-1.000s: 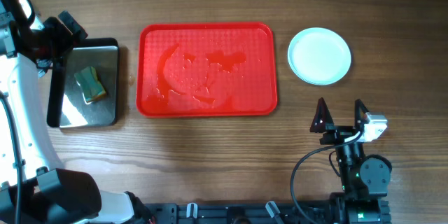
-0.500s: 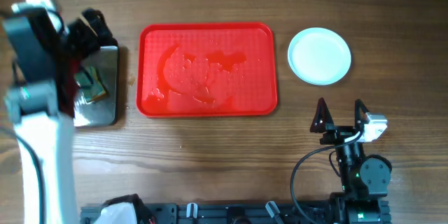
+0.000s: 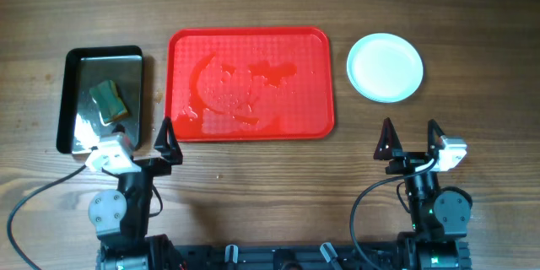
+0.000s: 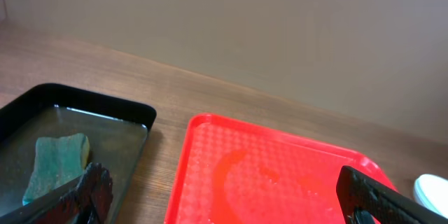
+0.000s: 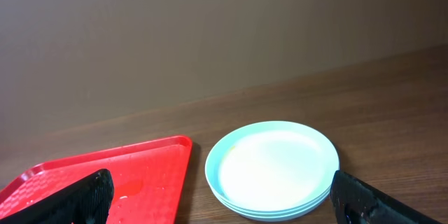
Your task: Clean dirty plates on tray and stack at the side
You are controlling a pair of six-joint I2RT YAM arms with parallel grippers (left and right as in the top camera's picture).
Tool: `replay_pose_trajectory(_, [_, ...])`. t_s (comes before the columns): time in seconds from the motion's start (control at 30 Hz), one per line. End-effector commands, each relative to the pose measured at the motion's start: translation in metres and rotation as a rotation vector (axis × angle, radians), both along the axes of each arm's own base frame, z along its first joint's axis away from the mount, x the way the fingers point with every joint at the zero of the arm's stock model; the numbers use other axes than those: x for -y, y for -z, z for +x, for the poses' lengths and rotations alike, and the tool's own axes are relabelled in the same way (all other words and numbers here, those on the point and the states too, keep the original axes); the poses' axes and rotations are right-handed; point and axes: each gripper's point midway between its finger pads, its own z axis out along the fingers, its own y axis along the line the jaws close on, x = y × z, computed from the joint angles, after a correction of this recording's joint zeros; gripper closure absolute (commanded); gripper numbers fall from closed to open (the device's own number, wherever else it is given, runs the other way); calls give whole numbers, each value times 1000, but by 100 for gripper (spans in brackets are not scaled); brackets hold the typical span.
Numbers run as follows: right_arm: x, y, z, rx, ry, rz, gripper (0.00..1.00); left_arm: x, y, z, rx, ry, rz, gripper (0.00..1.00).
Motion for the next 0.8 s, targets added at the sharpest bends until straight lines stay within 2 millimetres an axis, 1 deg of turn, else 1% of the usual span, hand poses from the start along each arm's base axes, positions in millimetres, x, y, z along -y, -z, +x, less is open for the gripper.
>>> replay_pose_trajectory(0.0, [-4,-2,-1,10,-19,-17,1,-3,9,-2,25,-20,61,0])
replay_pose_trajectory(0.17, [-4,-2,-1,10,-19,-17,0,-7,8,-2,110,-42,75,0])
replay_pose_trajectory(0.23, [-4,-2,-1,10,-19,-17,0,-7,8,-2,110,-45,75,0])
replay_pose_trajectory(0.27, [-4,-2,-1,10,-19,-17,0,-7,12,-2,94,-44,72,0])
replay_pose_trajectory(0.3, [-4,-2,-1,10,-19,-16,0,-7,25,-2,41,-42,62,0])
replay_pose_trajectory(0.33, [-4,-2,-1,10,-19,-17,0,-7,30,-3,20,-42,58,0])
replay_pose_trajectory(0.77, [-4,-2,-1,10,-19,-16,0,-6,30,-3,20,-39,58,0])
